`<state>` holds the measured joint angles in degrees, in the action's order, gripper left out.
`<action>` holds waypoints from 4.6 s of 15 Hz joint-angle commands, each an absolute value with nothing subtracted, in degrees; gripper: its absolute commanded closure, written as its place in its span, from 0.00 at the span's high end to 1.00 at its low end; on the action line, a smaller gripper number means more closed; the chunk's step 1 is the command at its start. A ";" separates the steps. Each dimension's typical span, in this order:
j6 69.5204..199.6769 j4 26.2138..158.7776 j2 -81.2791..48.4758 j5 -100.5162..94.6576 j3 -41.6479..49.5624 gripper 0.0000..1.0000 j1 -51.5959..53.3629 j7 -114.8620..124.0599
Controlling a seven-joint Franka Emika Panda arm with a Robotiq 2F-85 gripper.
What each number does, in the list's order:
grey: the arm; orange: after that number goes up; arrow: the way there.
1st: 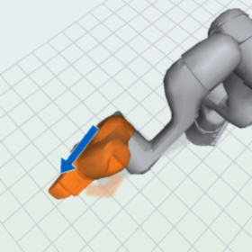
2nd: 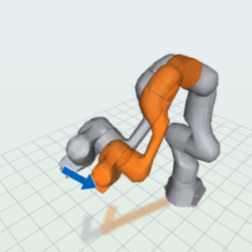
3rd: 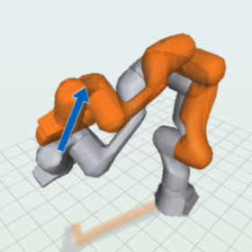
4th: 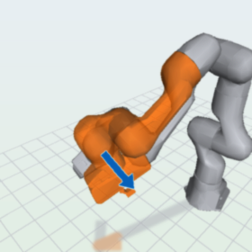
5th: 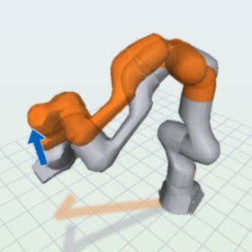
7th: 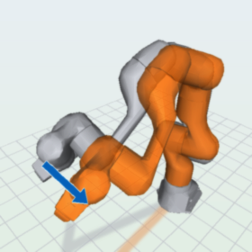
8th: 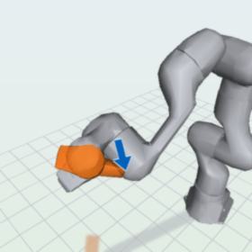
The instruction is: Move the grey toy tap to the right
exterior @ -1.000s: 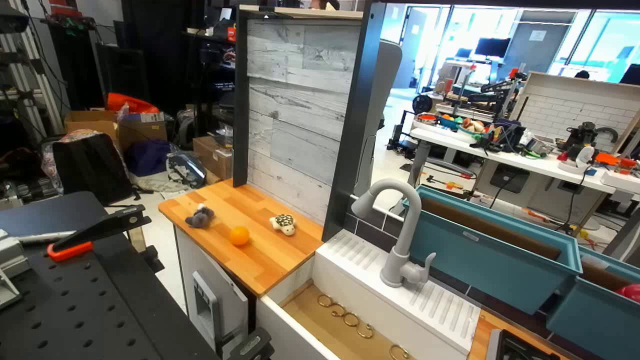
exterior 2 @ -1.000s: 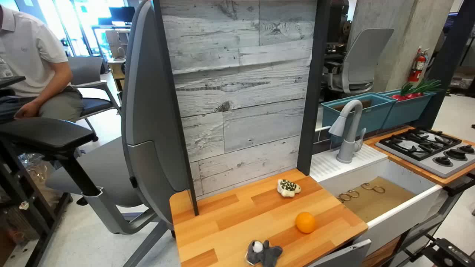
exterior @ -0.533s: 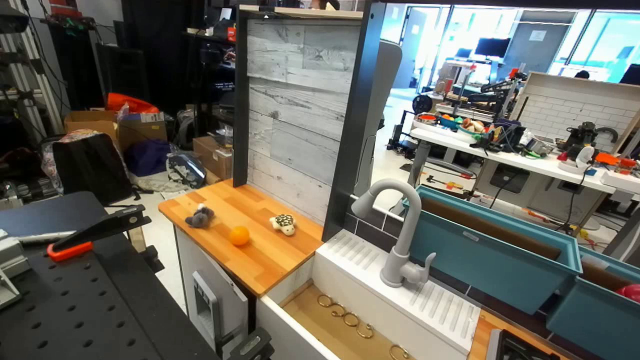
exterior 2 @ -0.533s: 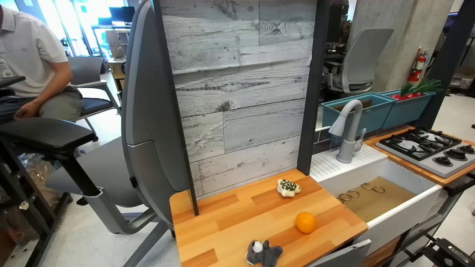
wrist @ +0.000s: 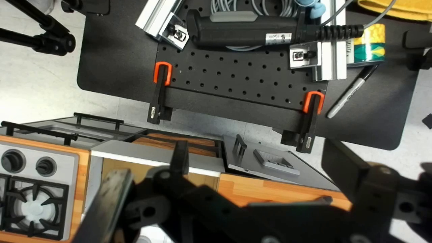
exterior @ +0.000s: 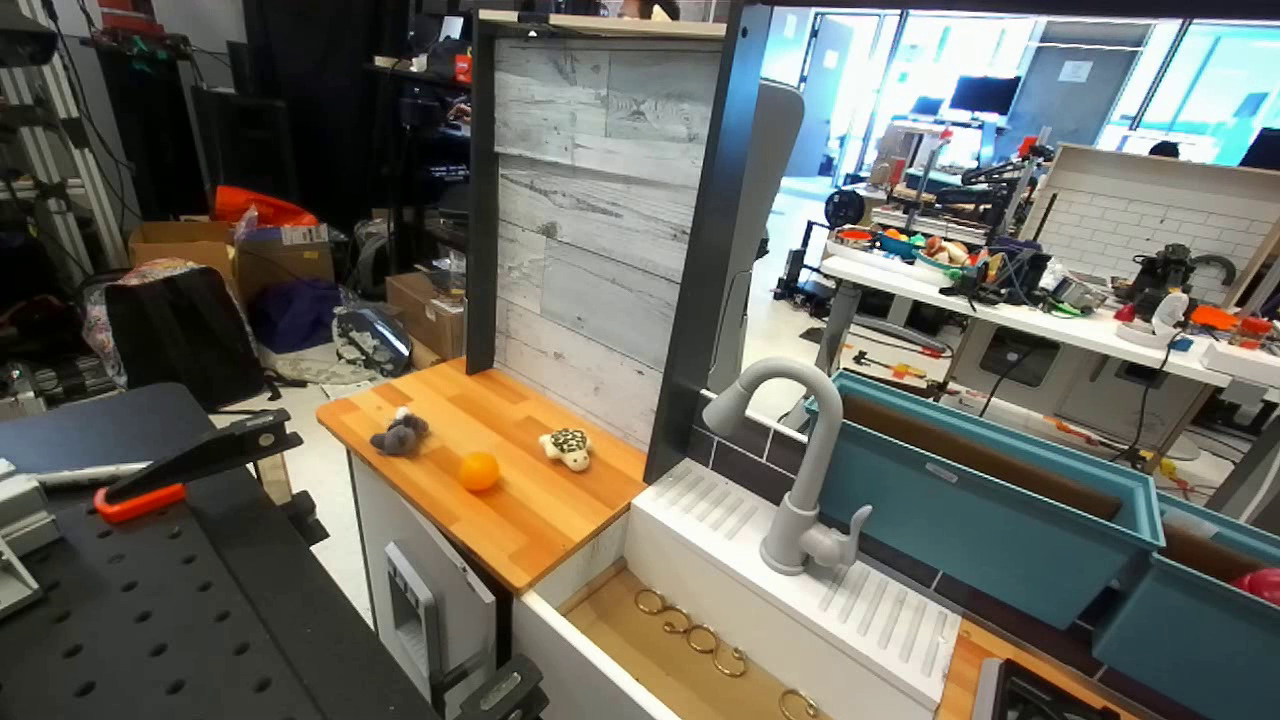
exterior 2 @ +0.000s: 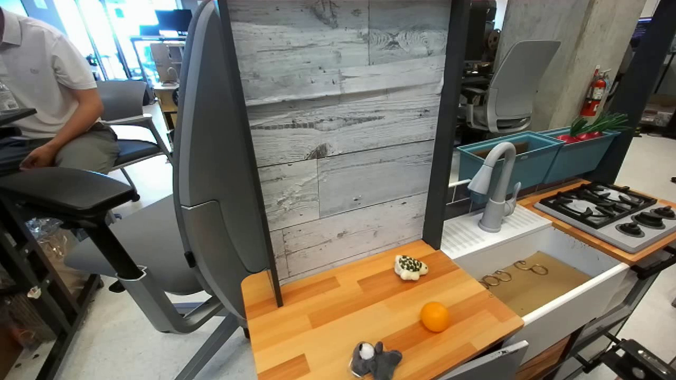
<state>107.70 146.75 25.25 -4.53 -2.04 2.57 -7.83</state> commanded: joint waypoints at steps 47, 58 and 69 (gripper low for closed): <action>182.63 113.71 -53.01 5.49 34.55 1.00 33.14 23.85; 179.75 116.70 -51.03 10.39 33.39 1.00 31.39 24.32; 161.82 122.44 -41.62 5.03 32.04 1.00 24.57 24.90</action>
